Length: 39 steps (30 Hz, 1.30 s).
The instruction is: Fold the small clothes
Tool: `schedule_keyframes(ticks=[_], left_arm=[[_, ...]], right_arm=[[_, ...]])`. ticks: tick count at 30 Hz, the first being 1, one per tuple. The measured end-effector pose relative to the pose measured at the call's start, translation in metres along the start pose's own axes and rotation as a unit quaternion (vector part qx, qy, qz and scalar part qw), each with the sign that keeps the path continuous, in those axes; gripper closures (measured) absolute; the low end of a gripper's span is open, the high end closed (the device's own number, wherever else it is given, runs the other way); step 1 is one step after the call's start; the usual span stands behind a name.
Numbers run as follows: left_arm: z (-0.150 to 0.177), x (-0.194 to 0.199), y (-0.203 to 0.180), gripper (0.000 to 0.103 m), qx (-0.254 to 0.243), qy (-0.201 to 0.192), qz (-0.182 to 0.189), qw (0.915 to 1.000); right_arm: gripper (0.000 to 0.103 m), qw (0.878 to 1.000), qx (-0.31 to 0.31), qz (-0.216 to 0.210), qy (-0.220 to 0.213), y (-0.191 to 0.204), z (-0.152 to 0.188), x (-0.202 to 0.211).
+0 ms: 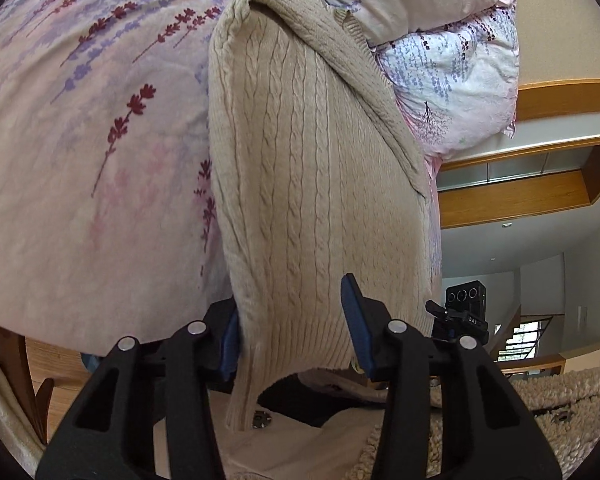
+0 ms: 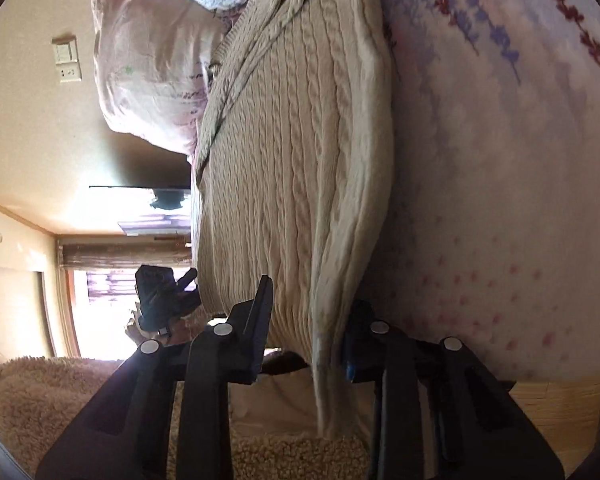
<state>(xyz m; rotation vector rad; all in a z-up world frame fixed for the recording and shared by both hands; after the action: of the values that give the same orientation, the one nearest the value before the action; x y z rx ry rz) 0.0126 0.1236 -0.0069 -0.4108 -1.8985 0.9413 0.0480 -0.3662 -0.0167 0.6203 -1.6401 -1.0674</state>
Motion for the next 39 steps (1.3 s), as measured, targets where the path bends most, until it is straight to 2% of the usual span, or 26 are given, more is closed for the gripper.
schedule_keyframes(ticks=[3, 6, 7, 8, 11, 17, 24, 34, 39], left_arm=[[0.005, -0.003, -0.004, 0.063, -0.005, 0.018, -0.004, 0.9998], [0.006, -0.008, -0.009, 0.079, -0.022, 0.033, -0.011, 0.9992], [0.006, -0.009, -0.009, 0.089, -0.027, 0.038, -0.014, 0.9988], [0.004, -0.009, -0.011, 0.094, -0.030, 0.040, -0.014, 0.9986], [-0.006, -0.005, -0.014, 0.096, -0.038, 0.028, -0.003, 0.9989], [-0.049, 0.011, -0.021, 0.096, -0.041, -0.044, 0.023, 0.9979], [-0.114, 0.026, -0.032, 0.096, -0.022, -0.138, 0.055, 0.9886], [-0.180, -0.001, -0.056, 0.097, -0.032, -0.171, 0.057, 0.9831], [-0.209, -0.019, -0.058, 0.097, -0.009, -0.181, 0.060, 0.9816]], right_arm=[[0.076, 1.000, 0.001, 0.002, 0.008, 0.001, 0.006, -0.003], [0.093, 1.000, 0.013, 0.005, 0.015, 0.003, 0.008, -0.006], [0.095, 1.000, 0.023, 0.007, 0.015, 0.006, 0.006, -0.008], [0.095, 0.999, 0.034, 0.007, 0.012, 0.011, 0.004, -0.009], [0.095, 0.998, 0.062, 0.002, -0.016, 0.023, -0.006, -0.005], [0.095, 0.990, 0.105, 0.001, -0.098, 0.044, -0.038, 0.012], [0.096, 0.972, 0.133, -0.005, -0.193, 0.066, -0.085, 0.028], [0.096, 0.958, 0.147, -0.019, -0.243, 0.089, -0.138, 0.023], [0.096, 0.953, 0.144, -0.016, -0.267, 0.092, -0.170, 0.015]])
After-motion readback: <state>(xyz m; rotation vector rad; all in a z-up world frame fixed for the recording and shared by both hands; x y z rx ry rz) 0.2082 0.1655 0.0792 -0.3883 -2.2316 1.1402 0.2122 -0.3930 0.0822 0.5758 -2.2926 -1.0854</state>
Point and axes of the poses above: each gripper's, at about its wrist camera, not at the fingertips, and x roughly against the way its jaws point, y to its left, z to its underside, the point moved 3 cm from there along -x, roughly the way its jaws point, and after that the axes turned 13 degrees about -y, right-handed, at the moved point
